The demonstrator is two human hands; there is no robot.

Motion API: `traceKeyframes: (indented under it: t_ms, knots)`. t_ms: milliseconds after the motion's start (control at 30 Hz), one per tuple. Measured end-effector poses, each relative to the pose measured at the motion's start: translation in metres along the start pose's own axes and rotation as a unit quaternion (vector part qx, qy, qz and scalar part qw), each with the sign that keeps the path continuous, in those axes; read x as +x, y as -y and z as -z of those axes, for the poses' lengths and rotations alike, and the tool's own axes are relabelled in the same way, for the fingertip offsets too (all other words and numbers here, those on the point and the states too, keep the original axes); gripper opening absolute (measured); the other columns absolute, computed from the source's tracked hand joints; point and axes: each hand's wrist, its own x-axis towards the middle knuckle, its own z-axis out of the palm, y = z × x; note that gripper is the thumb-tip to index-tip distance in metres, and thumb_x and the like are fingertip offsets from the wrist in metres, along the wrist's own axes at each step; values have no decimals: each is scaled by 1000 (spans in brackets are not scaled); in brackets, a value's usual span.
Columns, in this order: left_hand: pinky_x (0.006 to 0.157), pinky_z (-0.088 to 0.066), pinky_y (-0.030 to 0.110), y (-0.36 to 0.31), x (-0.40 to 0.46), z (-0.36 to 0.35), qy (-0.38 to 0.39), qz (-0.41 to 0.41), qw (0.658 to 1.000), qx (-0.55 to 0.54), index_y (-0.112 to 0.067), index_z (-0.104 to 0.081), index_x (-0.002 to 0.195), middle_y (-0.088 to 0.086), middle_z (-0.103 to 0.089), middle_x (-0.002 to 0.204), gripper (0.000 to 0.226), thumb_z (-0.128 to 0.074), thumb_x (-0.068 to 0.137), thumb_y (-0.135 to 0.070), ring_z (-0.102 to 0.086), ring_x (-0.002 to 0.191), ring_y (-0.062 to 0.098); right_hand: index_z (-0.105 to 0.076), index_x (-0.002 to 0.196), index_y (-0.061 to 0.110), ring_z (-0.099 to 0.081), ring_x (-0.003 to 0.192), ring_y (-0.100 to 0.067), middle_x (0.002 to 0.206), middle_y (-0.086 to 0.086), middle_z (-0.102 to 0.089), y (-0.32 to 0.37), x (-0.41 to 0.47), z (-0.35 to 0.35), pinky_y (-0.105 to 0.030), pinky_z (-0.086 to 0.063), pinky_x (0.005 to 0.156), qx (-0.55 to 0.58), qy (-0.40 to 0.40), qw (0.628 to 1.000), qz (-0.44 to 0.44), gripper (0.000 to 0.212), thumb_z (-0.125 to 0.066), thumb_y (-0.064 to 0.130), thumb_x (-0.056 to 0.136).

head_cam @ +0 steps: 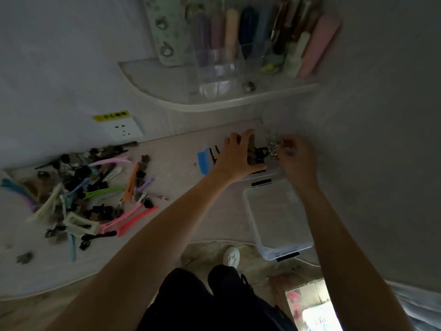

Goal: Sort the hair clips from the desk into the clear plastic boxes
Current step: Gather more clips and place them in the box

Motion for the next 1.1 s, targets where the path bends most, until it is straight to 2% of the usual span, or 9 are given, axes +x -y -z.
traceKeyframes:
  t_ms: [100,233,333,467,633,767,867,967,1100]
  knots:
    - [100,-39,41,3,3,-16,54,2,998,-30,-26,-15,147,16,-33,142,69,-51,91,-41,-39,125,34,-59,113,6,-58,87,-16,107,-10,-65,-3,5,-2,-20,-44,76,-90,14,995,46,27,-59,8,86]
    - [85,-44,37,9,-3,-17,62,-44,995,63,-22,-11,149,16,-49,133,60,-39,96,-22,-55,108,33,-58,114,9,-62,90,-23,107,-10,-65,-9,9,-12,-23,-42,71,-137,52,988,47,27,-58,12,87]
    - [90,-39,38,8,3,-15,6,-30,983,181,-16,-27,144,13,-61,117,54,-43,95,-29,-54,106,30,-58,116,8,-63,96,-27,109,-13,-65,-16,9,-14,-33,-52,82,-158,66,983,64,29,-58,10,87]
    - [95,-35,37,23,11,-7,23,-34,965,259,-17,-48,130,9,-56,124,42,-45,94,-38,-47,116,27,-60,114,11,-64,91,-27,105,-13,-67,-14,10,-16,-40,-54,79,-182,57,977,96,29,-59,10,85]
    - [92,-36,37,26,10,-12,22,-57,979,194,-19,-39,132,7,-63,115,51,-58,87,-37,-54,109,28,-60,114,10,-63,89,-26,105,-14,-66,-11,13,-19,-28,-49,74,-189,53,976,94,28,-59,9,86]
    - [78,-49,37,25,12,-6,14,-90,988,124,-18,-51,123,9,-64,108,31,-49,93,-26,-61,96,28,-60,114,11,-62,94,-29,109,-14,-65,-13,16,-16,-40,-54,78,-203,47,973,95,29,-57,9,85]
    - [83,-50,40,25,18,1,57,-108,979,162,-28,-42,136,13,-58,113,41,-47,95,-25,-57,102,29,-60,112,13,-62,94,-28,109,-13,-65,-11,16,-17,-34,-53,77,-187,33,976,104,29,-60,9,84]
    - [80,-50,39,22,25,-1,104,-72,979,162,-22,-24,144,15,-61,108,64,-59,90,-24,-60,97,30,-61,110,11,-63,91,-24,107,-12,-66,-12,15,-22,-26,-49,74,-152,32,984,91,27,-62,9,83]
    - [85,-44,36,33,24,-6,118,-21,983,138,-9,-38,134,16,-58,119,55,-61,88,-30,-53,110,30,-59,109,5,-60,93,-29,108,-17,-61,-14,14,-30,-30,-47,76,-206,49,970,116,28,-65,8,82]
